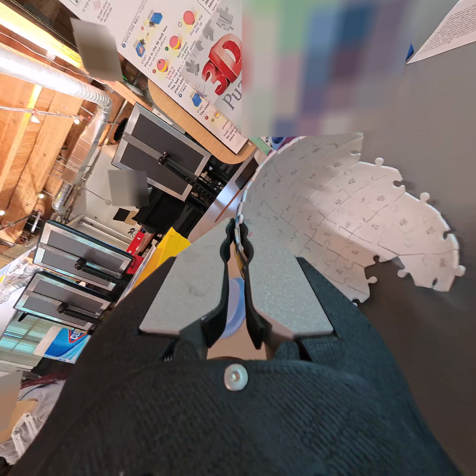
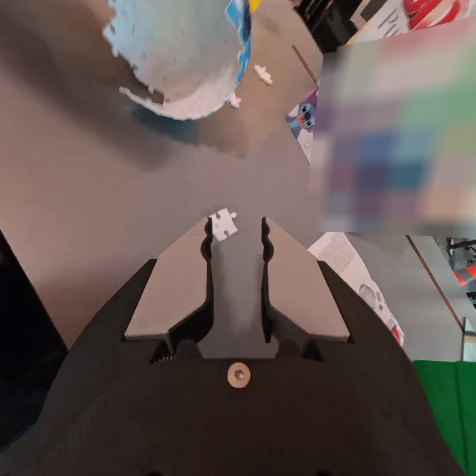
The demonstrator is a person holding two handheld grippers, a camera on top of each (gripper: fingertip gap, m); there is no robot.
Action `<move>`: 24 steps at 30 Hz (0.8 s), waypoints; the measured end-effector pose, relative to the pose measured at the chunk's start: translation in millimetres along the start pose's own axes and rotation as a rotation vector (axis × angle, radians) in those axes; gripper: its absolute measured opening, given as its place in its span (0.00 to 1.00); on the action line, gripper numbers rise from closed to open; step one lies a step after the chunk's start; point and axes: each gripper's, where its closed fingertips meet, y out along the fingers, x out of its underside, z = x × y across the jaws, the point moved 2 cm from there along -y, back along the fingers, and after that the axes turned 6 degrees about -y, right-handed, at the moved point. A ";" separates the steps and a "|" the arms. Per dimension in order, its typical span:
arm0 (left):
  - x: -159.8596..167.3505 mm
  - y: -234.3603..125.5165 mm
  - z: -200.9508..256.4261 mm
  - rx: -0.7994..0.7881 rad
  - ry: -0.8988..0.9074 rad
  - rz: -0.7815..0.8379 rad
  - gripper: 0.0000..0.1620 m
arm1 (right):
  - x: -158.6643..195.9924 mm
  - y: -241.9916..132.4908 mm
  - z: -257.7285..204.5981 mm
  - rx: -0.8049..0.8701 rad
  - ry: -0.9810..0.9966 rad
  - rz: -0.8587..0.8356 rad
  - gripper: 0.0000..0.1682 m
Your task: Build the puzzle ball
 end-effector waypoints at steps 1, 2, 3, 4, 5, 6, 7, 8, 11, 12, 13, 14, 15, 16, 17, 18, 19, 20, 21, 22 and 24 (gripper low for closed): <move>-1.2 -1.5 0.7 -0.007 0.012 0.008 0.01 | 6.3 0.6 -3.2 -0.024 -0.026 -0.024 0.21; -2.1 -2.7 1.5 -0.012 0.019 0.014 0.01 | 11.1 2.6 -6.3 -0.044 -0.051 -0.049 0.22; -2.6 -3.7 1.8 -0.015 0.021 0.017 0.01 | 14.7 5.3 -9.7 -0.064 -0.083 -0.071 0.22; -2.8 -4.4 2.1 -0.019 0.022 0.020 0.01 | 17.5 8.7 -11.1 -0.070 -0.119 -0.090 0.22; -3.0 -5.4 2.1 -0.021 0.023 0.023 0.01 | 19.8 12.6 -11.0 -0.071 -0.154 -0.107 0.21; -2.8 -6.1 2.1 -0.021 0.022 0.025 0.01 | 22.2 16.4 -10.9 -0.081 -0.184 -0.123 0.20; -2.4 -6.8 1.9 -0.024 0.021 0.025 0.01 | 24.3 20.0 -10.6 -0.095 -0.209 -0.139 0.20; -1.7 -7.5 1.7 -0.027 0.022 0.025 0.01 | 25.1 22.7 -9.4 -0.107 -0.227 -0.147 0.19; 0.7 -9.3 0.5 -0.036 0.025 0.026 0.01 | 23.0 26.9 -7.6 -0.187 -0.245 -0.141 0.18; 1.2 -9.5 0.2 -0.036 0.023 0.028 0.01 | 22.0 27.9 -6.8 -0.226 -0.233 -0.130 0.19; 1.2 -9.6 0.1 -0.034 0.019 0.030 0.01 | 21.3 28.0 -7.6 -0.283 -0.215 -0.118 0.18; 1.3 -9.6 0.1 -0.034 0.016 0.032 0.01 | 21.3 27.9 -7.5 -0.339 -0.188 -0.109 0.18; 1.2 -9.7 0.1 -0.033 0.015 0.032 0.01 | 22.0 27.6 -6.4 -0.396 -0.159 -0.103 0.18; 1.2 -9.8 0.4 -0.034 0.015 0.034 0.01 | 22.7 26.5 -5.7 -0.457 -0.131 -0.097 0.17; 1.2 -10.2 0.6 -0.034 0.013 0.036 0.01 | 22.3 26.1 -3.2 -0.498 -0.110 -0.086 0.18; 1.4 -10.4 0.7 -0.033 0.010 0.037 0.01 | 20.8 26.4 0.5 -0.520 -0.096 -0.068 0.19; 1.7 -10.6 0.7 -0.033 0.007 0.037 0.01 | 19.7 26.0 2.0 -0.549 -0.090 -0.052 0.19; 2.1 -10.5 0.5 -0.032 0.005 0.036 0.01 | 19.4 25.6 1.7 -0.582 -0.091 -0.045 0.19; 2.3 -10.4 0.3 -0.032 0.003 0.035 0.02 | 19.8 27.2 1.8 -0.598 -0.098 -0.047 0.21; 2.3 -10.5 0.3 -0.030 0.001 0.036 0.02 | 20.8 29.3 1.2 -0.611 -0.111 -0.054 0.22; 1.7 -10.5 0.7 -0.028 0.000 0.039 0.02 | 23.8 35.2 -1.5 -0.634 -0.133 -0.075 0.22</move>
